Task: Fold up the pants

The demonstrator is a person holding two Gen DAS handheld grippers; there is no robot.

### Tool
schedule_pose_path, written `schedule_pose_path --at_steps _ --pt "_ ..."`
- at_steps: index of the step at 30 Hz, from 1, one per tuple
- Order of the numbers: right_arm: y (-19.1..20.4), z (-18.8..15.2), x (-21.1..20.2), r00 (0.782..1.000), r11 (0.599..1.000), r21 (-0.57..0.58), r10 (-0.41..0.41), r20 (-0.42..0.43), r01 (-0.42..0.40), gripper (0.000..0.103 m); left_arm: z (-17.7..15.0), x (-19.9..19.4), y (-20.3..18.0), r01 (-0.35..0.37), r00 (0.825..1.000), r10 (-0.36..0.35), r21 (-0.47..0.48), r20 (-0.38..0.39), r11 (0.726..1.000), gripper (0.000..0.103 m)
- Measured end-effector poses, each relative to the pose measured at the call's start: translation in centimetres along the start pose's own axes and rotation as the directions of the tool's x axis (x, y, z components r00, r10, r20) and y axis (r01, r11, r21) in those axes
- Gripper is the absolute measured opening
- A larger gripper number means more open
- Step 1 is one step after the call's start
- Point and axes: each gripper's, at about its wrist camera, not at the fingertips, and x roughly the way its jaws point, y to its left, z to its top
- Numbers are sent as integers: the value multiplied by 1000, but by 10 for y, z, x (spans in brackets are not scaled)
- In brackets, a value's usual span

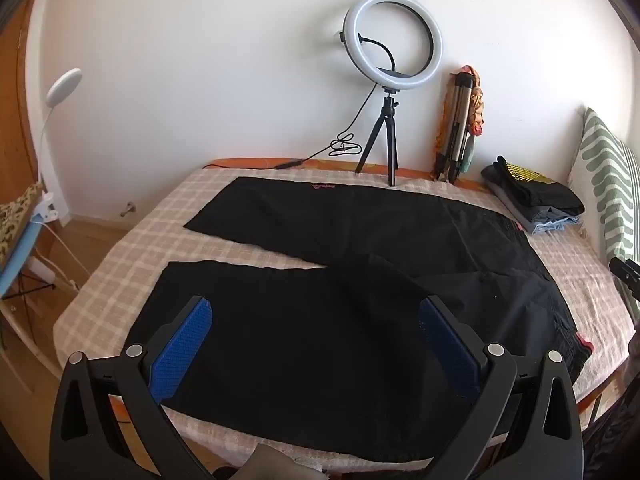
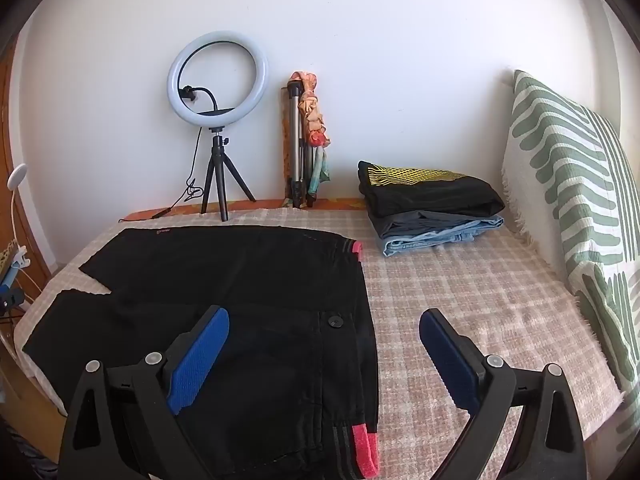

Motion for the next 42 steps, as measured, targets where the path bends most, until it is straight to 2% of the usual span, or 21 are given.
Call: schedule_pose_path --at_steps 4,5,7,42 --pt "0 0 -1 1000 1000 1 5 -3 -5 97 0 2 0 13 1000 -13 33 -4 999 103" --pt "0 1 -1 1000 1000 -1 7 -3 -7 97 -5 2 -5 -13 1000 13 35 1 999 103" --pt "0 1 -1 1000 1000 -7 4 -3 -4 97 -6 1 -7 -19 1000 19 44 6 999 103" --pt "0 -6 4 1000 1000 -13 -1 -11 1 97 1 -1 -3 -15 1000 15 20 22 1000 103"
